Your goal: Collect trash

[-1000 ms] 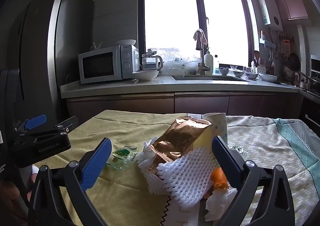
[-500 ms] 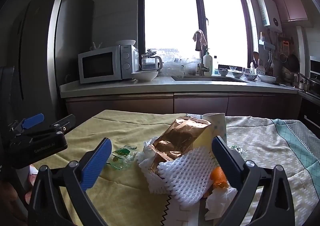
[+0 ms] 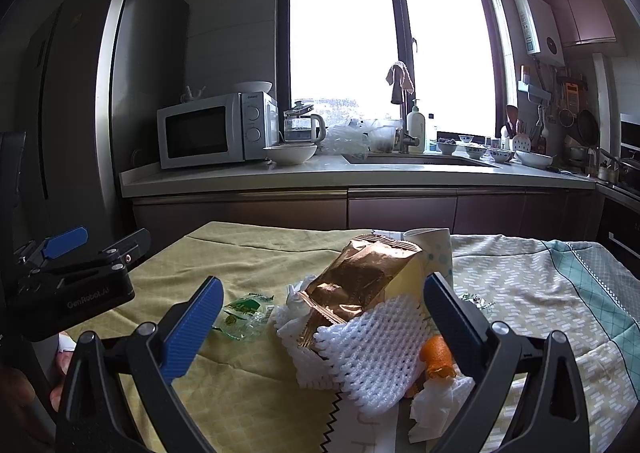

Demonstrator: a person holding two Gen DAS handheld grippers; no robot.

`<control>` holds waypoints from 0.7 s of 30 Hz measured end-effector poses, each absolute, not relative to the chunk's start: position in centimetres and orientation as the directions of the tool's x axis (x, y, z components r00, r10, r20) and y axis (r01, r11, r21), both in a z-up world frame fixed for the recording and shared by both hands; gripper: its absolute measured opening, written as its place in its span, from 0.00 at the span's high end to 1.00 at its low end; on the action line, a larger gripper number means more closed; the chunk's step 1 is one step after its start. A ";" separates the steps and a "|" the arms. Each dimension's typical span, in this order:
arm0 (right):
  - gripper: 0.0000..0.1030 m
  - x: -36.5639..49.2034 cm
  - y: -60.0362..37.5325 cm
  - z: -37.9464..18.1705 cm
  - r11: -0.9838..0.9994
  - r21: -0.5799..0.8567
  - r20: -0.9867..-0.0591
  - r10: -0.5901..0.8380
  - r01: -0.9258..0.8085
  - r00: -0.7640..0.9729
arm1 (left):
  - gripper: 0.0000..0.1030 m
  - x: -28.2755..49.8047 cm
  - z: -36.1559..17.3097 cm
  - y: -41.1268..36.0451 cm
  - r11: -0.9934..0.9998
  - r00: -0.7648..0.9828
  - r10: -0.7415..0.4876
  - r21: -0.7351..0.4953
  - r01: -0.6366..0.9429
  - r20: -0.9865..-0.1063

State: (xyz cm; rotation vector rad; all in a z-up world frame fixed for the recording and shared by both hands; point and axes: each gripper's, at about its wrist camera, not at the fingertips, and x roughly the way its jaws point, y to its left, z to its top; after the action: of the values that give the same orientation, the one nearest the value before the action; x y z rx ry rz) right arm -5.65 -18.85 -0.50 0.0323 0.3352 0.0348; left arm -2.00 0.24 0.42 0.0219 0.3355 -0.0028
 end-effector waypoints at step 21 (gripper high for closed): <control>0.06 -5.6 -18.7 -0.5 0.998 0.040 -0.329 0.053 -0.042 0.943 | 0.05 -2.3 0.2 0.2 1.000 0.944 0.003 0.018 0.003 -0.329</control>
State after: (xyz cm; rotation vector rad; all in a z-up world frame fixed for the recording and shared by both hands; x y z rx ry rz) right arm -5.55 -18.71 -0.46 0.0327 0.3368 0.0481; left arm -2.27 0.24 0.21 0.0180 0.3354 0.0005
